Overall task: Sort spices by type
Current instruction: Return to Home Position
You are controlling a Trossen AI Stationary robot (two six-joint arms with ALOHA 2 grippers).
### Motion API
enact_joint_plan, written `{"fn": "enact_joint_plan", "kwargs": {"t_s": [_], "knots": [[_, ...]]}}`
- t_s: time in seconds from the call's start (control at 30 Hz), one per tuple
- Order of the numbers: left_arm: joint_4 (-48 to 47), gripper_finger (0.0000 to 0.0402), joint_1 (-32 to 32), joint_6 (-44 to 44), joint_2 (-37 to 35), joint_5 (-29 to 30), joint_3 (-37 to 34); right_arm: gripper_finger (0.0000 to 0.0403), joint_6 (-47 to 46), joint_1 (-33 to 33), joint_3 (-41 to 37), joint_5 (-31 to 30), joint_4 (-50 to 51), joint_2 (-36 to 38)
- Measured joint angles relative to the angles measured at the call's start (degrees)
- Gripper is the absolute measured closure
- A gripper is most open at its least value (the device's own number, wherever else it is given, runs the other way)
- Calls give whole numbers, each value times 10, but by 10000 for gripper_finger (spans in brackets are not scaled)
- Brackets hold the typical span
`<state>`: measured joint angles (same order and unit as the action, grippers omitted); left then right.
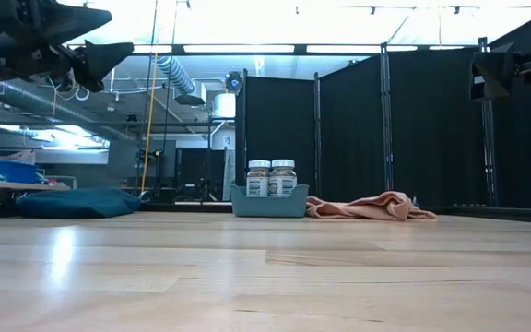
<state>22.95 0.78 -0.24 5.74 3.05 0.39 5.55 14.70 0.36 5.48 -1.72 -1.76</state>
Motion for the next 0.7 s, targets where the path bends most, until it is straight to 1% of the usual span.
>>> {"fn": "enact_joint_plan", "kwargs": {"t_s": [0.13, 0.3, 0.7], "knots": [[-1, 51, 0, -1, 0, 0, 0, 131, -11, 0, 0, 0, 0, 0], [-8, 51, 0, -1, 0, 16, 0, 133, -12, 0, 0, 1, 0, 0], [-76, 51, 0, -2, 3, 16, 0, 131, -9, 0, 0, 0, 0, 0]]}}
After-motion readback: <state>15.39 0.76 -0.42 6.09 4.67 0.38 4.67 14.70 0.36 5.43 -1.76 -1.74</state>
